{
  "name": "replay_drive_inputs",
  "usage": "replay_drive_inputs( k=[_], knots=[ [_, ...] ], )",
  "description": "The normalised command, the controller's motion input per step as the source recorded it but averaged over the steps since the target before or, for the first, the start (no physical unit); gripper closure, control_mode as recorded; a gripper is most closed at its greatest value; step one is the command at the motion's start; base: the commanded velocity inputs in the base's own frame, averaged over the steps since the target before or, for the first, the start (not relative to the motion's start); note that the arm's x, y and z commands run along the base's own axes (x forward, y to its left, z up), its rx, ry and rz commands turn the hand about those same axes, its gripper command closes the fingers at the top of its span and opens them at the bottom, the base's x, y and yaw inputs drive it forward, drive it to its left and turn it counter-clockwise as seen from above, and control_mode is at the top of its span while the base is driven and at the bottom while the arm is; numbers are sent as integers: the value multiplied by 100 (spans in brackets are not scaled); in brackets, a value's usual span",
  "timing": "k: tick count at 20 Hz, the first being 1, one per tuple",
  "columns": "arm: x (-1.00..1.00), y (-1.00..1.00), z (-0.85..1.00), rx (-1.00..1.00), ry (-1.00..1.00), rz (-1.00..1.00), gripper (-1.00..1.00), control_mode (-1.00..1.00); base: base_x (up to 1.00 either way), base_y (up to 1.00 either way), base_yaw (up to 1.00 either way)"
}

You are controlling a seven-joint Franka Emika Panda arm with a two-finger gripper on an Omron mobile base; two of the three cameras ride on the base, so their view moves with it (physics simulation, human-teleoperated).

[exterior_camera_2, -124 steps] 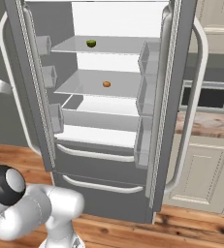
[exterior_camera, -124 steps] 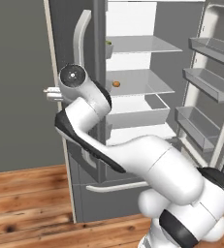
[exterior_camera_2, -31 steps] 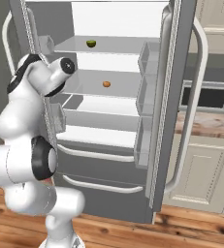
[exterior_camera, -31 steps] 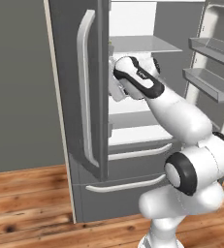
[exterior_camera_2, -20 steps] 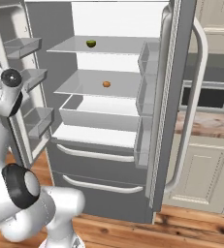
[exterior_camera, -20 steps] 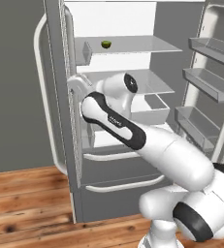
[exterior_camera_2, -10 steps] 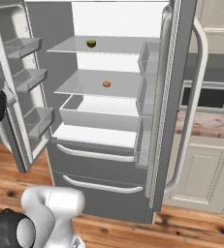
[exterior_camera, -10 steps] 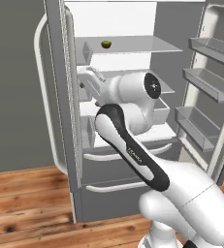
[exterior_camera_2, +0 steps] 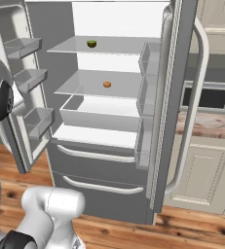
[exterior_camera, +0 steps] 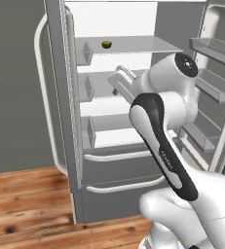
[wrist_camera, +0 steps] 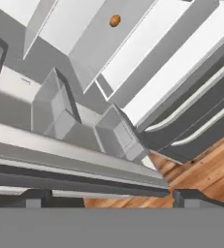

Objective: Retrieve the kiwi and tangerine from the fridge and place them into the bowl on the dining table.

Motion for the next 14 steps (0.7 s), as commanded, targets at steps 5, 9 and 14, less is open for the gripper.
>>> replay_drive_inputs(
  k=[5,9,14],
  knots=[
    [-29,-86,-60,-37,32,3,-100,-100,0,0,0],
    [-40,-47,-67,-39,9,11,-100,-100,0,0,0],
    [-44,-42,-89,-35,-5,11,-100,-100,0,0,0]
  ],
)
